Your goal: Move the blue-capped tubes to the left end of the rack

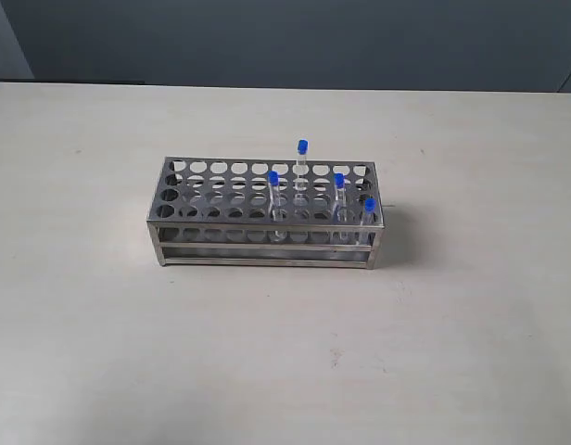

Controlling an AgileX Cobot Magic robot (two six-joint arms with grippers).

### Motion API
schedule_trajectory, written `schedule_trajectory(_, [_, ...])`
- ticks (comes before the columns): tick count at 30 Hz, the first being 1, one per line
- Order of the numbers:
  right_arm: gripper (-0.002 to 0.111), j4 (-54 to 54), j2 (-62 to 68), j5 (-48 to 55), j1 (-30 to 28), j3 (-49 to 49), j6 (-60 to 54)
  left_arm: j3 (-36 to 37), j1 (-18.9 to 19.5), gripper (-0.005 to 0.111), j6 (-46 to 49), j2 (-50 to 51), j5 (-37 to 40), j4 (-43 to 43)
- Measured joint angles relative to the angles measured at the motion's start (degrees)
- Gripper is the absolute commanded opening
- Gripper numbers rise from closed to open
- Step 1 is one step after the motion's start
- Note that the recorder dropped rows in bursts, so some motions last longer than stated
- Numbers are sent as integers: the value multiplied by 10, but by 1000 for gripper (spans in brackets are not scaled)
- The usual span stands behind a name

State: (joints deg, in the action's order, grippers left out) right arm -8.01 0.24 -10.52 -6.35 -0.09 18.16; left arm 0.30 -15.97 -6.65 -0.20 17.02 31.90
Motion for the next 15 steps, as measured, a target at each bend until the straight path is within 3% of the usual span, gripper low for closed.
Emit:
schedule_trajectory(7, [-1,75,-1,-130,0,0,41,0,0,1,0,0,0,0])
schedule_trajectory(11, [-1,139,-1,-186,0,0,232,0,0,1,0,0,0,0])
schedule_trajectory(15, [-1,163,-1,-149,0,0,364,0,0,1,0,0,0,0])
